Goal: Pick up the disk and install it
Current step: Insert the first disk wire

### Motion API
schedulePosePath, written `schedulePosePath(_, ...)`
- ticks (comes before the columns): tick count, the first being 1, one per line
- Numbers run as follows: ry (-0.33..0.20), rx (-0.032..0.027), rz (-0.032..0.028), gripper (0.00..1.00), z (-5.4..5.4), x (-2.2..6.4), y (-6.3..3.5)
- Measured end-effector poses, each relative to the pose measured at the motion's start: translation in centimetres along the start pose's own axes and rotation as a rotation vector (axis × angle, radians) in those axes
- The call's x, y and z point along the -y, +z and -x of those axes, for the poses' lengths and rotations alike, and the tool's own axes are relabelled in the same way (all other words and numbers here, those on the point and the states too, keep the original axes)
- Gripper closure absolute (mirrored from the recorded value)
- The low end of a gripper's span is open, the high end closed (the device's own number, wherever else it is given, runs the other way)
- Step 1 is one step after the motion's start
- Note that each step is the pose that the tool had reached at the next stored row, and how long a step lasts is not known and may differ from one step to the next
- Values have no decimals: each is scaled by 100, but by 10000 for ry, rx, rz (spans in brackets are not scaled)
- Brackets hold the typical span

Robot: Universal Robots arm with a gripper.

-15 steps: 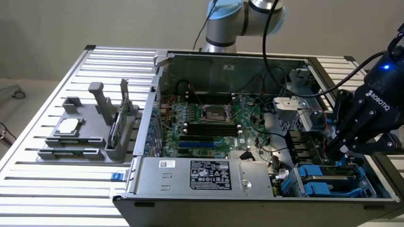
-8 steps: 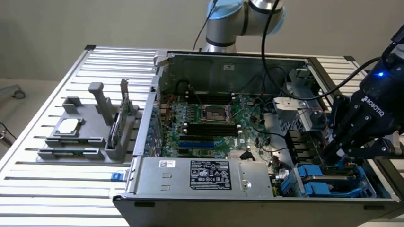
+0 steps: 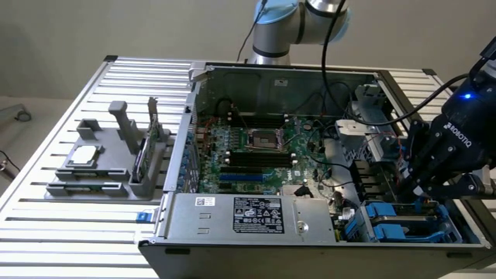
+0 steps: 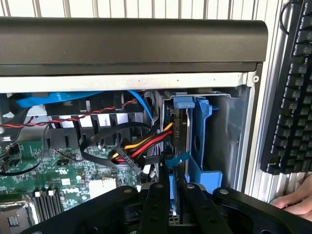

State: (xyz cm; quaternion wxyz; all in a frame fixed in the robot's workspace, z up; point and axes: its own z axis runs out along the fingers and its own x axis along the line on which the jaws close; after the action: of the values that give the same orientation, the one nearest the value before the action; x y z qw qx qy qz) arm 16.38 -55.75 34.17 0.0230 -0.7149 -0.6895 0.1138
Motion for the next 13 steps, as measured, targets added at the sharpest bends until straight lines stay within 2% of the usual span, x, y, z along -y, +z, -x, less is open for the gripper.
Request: schedulePosePath(13, 0, 2, -68, 84, 37, -15, 38)
